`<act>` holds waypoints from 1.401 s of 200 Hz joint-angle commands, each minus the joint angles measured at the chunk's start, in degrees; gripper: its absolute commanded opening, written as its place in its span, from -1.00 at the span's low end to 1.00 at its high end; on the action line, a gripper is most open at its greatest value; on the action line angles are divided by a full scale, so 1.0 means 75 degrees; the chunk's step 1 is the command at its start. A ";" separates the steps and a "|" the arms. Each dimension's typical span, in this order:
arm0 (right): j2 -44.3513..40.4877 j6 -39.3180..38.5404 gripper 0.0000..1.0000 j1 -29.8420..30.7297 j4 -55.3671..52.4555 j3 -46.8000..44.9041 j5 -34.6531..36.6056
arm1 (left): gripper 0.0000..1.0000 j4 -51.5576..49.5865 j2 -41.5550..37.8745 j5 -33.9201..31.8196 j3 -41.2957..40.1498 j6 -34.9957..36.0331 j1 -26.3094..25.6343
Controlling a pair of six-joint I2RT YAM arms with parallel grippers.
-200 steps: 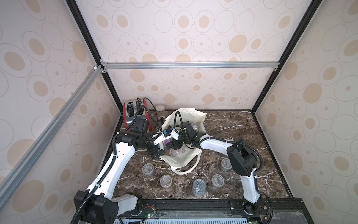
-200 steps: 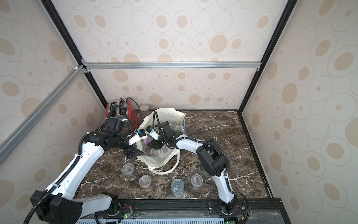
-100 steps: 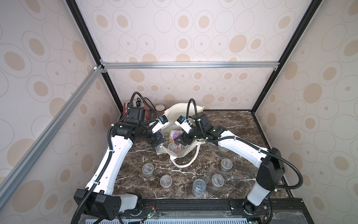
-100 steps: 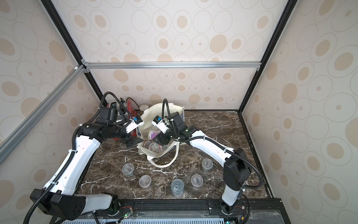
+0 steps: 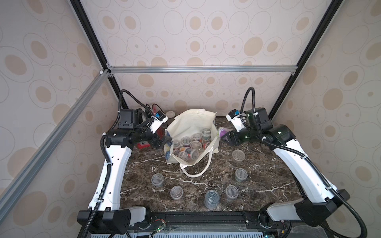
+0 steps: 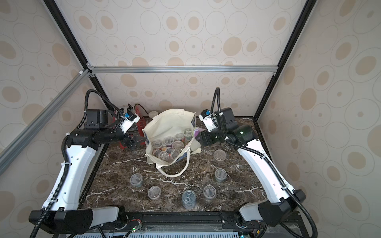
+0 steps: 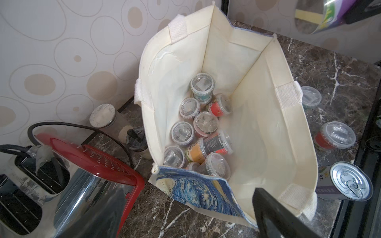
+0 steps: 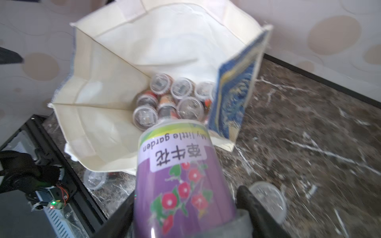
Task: Take out the seed jars from the canvas bag
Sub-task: Pick up the seed jar from the canvas bag, then place the seed jar at the center of the board.
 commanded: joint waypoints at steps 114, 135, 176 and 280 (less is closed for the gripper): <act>0.1798 0.0222 0.27 -0.2861 -0.1536 -0.2167 0.3429 | 0.95 0.1349 -0.0467 -0.0130 -0.1515 -0.1061 0.0865; 0.2072 -0.0156 0.30 -0.2894 -0.1487 -0.2459 0.3529 | 0.96 0.1452 -0.0491 -0.0202 -0.1618 -0.1236 0.0888; 0.2677 -0.0341 0.31 -0.2884 -0.1251 -0.2976 0.3166 | 0.95 0.1345 -0.0408 -0.0076 -0.1505 -0.1220 0.0898; 0.1932 0.0257 0.69 -0.2789 -0.1102 -0.2101 0.1858 | 0.95 -0.0506 -0.0590 0.1332 -0.1383 0.1256 0.0898</act>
